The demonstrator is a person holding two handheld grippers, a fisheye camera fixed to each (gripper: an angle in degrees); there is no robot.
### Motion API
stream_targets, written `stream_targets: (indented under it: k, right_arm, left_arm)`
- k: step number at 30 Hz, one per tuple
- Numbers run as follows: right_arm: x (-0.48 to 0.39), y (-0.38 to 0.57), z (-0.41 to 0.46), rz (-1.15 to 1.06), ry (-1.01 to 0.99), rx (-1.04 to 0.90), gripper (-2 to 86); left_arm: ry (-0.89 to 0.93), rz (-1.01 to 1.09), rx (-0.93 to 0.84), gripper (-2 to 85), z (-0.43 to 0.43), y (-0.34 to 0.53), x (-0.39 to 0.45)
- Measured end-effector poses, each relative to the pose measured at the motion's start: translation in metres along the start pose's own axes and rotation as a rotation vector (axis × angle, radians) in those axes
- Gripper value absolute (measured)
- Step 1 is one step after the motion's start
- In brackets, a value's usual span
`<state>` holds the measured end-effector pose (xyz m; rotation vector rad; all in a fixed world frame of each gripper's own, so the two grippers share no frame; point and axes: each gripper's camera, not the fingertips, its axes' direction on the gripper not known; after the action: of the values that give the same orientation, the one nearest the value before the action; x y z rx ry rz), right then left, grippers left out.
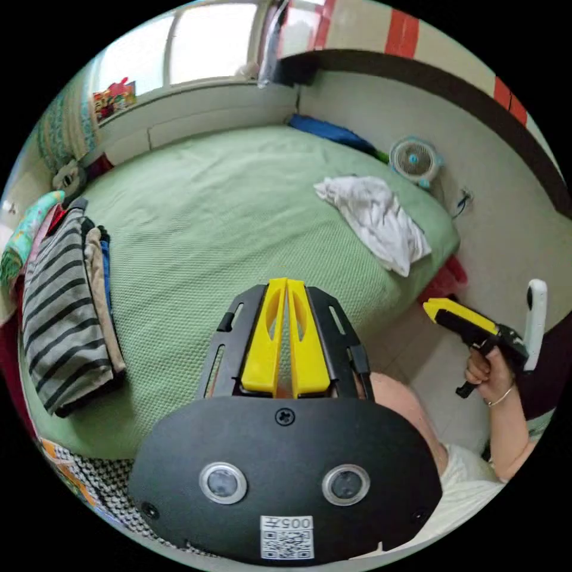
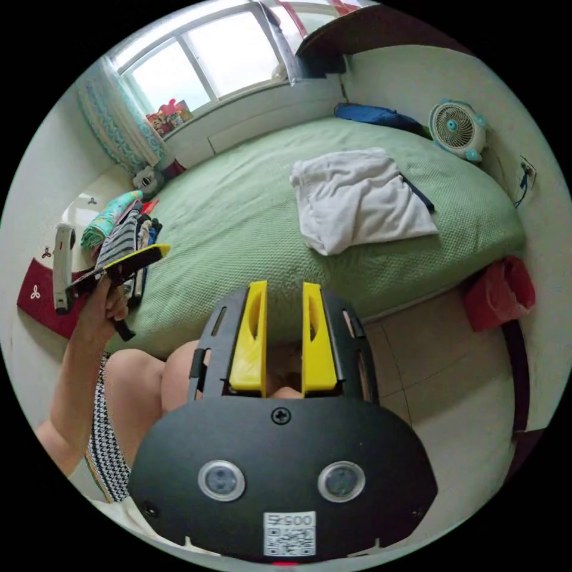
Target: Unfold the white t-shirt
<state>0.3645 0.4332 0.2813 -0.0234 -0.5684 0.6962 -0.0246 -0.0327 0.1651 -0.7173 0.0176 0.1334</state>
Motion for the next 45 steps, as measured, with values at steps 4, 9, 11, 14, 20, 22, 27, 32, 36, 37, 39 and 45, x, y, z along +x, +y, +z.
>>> stream_targets:
  k: [4, 9, 11, 14, 20, 22, 27, 32, 36, 37, 39, 45]
  right_arm:
    - [-0.020, -0.016, 0.029, -0.038, 0.038, -0.055, 7.7]
    - [-0.050, -0.045, 0.066, -0.055, 0.104, -0.109, 5.1]
    - [-0.060, -0.052, 0.079, -0.082, 0.125, -0.131, 5.5]
    - [-0.065, -0.055, 0.101, -0.072, 0.156, -0.182, 5.8]
    - [-0.063, -0.064, 0.106, -0.076, 0.144, -0.201, 4.0]
    - [-0.069, -0.066, 0.108, -0.108, 0.173, -0.202, 3.8]
    - [-0.087, -0.064, 0.110, -0.198, 0.253, -0.180, 3.6]
    - [-0.073, -0.071, 0.101, -0.145, 0.165, -0.172, 3.3]
    - [-0.060, -0.074, 0.081, -0.088, 0.101, -0.107, 3.4]
    - [-0.055, -0.076, 0.068, -0.059, 0.093, -0.058, 4.1]
    - [-0.050, -0.082, 0.046, -0.046, 0.091, 0.034, 5.6]
    - [-0.046, -0.131, 0.016, -0.122, 0.155, 0.114, 10.1]
  left_arm:
    - [-0.003, 0.043, -0.052, -0.5, 0.044, -0.012, 0.018]
    - [-0.004, 0.064, -0.124, -0.5, 0.102, -0.022, 0.038]
    - [0.004, 0.068, -0.136, -0.5, 0.112, -0.028, 0.044]
    - [-0.049, 0.126, -0.134, -0.5, 0.130, -0.032, 0.062]
    - [-0.032, 0.116, -0.138, -0.6, 0.153, -0.043, 0.075]
    - [-0.019, 0.120, -0.141, -0.6, 0.159, -0.045, 0.077]
    - [-0.020, 0.118, -0.176, -0.5, 0.172, -0.057, 0.085]
    - [-0.118, 0.171, -0.187, -0.4, 0.177, -0.064, 0.102]
    - [-0.173, 0.210, -0.153, -0.2, 0.174, -0.065, 0.111]
    - [-0.158, 0.201, -0.143, -0.2, 0.172, -0.065, 0.110]
    - [-0.081, 0.151, -0.098, -0.2, 0.163, -0.068, 0.101]
    - [0.026, 0.045, -0.033, -0.2, 0.151, -0.077, 0.076]
